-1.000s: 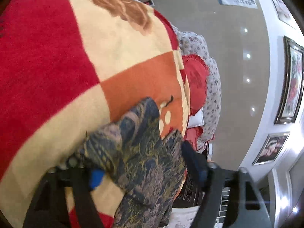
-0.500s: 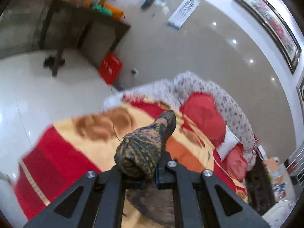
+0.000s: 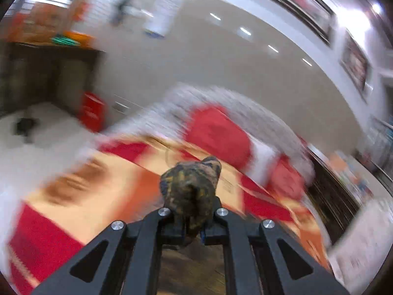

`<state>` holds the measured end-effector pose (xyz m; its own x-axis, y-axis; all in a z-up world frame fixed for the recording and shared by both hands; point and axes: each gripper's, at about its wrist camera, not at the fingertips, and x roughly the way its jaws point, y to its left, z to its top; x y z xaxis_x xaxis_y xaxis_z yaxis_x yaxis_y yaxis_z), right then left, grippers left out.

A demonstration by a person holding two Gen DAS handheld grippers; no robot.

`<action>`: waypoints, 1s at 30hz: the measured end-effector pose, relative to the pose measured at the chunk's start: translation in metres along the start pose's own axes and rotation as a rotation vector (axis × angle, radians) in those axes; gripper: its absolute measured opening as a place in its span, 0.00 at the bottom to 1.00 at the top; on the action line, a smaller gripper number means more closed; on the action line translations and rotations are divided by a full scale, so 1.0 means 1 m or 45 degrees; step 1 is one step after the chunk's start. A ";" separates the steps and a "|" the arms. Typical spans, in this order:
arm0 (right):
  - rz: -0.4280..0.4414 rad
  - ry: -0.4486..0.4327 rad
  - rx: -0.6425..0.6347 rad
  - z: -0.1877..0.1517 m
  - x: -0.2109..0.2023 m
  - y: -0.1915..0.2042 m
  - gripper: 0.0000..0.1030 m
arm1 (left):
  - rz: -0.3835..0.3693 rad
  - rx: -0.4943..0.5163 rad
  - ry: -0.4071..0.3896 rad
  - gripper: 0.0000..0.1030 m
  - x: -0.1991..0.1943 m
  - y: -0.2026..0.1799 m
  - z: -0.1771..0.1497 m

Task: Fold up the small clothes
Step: 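Fold the lifted side and sleeve over the shirt's middle, open left gripper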

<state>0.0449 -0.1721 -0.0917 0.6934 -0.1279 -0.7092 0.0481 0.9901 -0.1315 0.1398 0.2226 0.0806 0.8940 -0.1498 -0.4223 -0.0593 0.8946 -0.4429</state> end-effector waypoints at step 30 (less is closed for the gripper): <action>0.624 0.061 -0.212 0.111 0.061 0.083 0.85 | -0.037 0.147 0.482 0.76 0.078 -0.036 -0.209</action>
<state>0.1708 -0.0912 -0.0689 0.5720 0.3425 -0.7453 -0.3918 0.9124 0.1186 0.1188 0.0910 -0.1014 0.6661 -0.3014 -0.6823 0.0331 0.9258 -0.3766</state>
